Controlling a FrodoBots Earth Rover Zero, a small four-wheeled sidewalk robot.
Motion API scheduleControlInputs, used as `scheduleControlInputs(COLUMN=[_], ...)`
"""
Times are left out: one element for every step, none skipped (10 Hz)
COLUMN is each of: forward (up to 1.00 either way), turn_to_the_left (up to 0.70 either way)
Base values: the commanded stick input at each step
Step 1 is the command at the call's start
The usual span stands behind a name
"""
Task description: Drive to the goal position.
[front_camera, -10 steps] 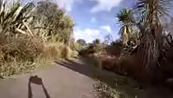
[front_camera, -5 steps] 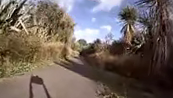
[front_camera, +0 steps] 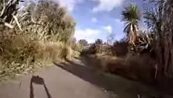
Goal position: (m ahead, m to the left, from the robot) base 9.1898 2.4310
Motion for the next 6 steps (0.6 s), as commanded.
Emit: scheduleControlInputs(forward=[0.70, 0.70, 0.70, 0.70, 0.70, 0.70], turn_to_the_left=[0.00, 0.00, 0.00, 0.00, 0.00, 0.00])
